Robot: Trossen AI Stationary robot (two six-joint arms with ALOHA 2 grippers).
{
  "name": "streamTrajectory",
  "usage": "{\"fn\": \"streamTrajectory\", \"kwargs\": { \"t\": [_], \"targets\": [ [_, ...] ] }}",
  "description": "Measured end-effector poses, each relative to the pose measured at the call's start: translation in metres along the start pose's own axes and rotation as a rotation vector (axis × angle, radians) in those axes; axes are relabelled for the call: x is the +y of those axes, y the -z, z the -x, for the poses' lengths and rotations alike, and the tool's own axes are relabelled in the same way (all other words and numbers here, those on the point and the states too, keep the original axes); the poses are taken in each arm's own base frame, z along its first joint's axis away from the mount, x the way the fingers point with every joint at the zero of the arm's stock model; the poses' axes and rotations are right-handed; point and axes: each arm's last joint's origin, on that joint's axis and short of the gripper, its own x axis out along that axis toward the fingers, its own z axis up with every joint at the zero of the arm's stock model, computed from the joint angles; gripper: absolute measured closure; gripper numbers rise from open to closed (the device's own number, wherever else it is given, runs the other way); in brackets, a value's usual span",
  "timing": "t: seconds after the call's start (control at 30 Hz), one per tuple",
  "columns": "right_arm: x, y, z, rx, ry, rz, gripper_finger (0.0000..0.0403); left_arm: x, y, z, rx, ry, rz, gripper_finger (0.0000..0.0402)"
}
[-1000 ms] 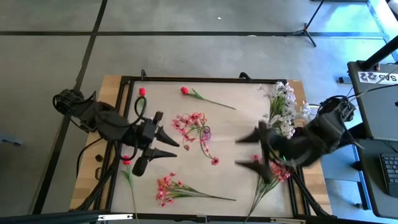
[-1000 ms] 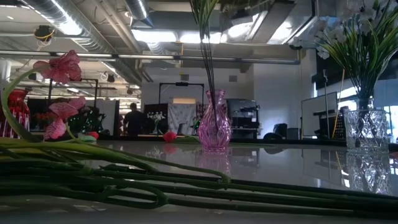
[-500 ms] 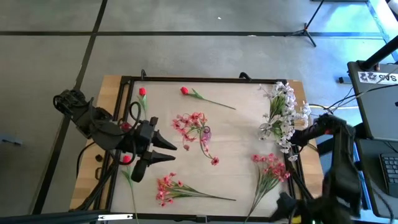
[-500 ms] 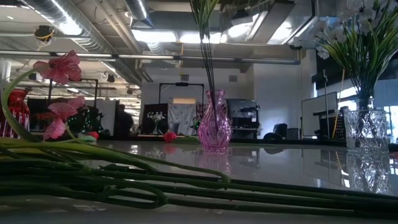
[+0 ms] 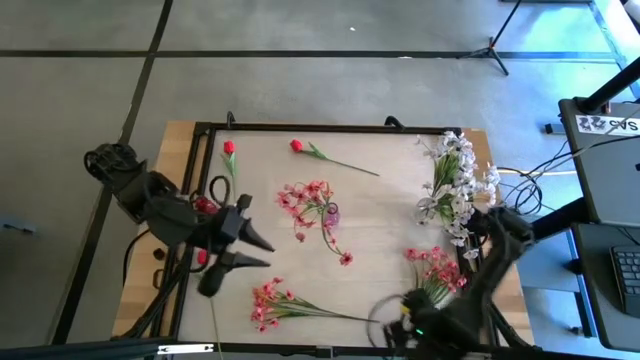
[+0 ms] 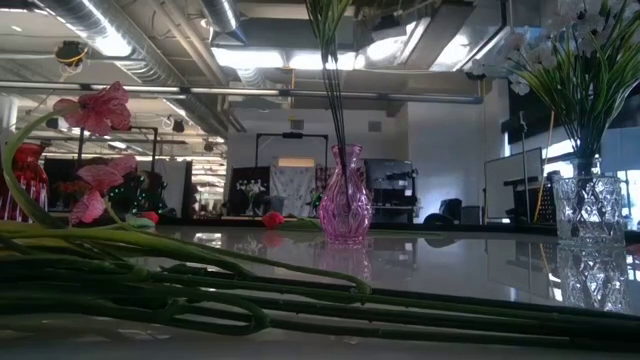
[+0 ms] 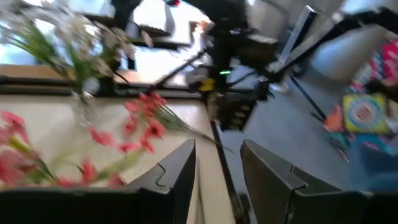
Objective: Sort flowers into vase by color
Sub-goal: Put the right pink flowers in the violet vase
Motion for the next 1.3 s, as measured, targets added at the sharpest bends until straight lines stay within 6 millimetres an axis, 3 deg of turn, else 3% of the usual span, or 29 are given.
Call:
{"fn": "streamTrajectory", "kwargs": {
  "t": [0.17,0.33,0.47,0.77,1.1,1.3],
  "targets": [
    [0.010,-0.030,-0.036,0.036,0.128,-0.111,0.0067,-0.013,0.011,0.009,0.073,0.071,-0.048,0.0273],
    [0.001,-0.042,-0.074,0.041,0.208,-0.201,0.0090,-0.029,0.017,0.018,0.082,0.136,-0.078,0.0275],
    [-0.011,-0.050,-0.092,0.015,0.285,-0.216,0.0118,-0.039,0.021,0.024,0.076,0.158,-0.096,0.0276],
    [-0.050,-0.075,-0.103,-0.057,0.386,-0.237,0.0157,-0.050,0.025,0.030,0.068,0.204,-0.108,0.0272],
    [-0.090,-0.101,-0.131,0.061,0.231,-0.219,0.0184,-0.051,0.020,0.030,0.008,0.175,-0.057,0.0272],
    [-0.093,-0.105,-0.132,0.050,0.152,-0.152,0.0253,-0.050,0.015,0.030,-0.061,0.108,0.049,0.0272]
  ]
}}
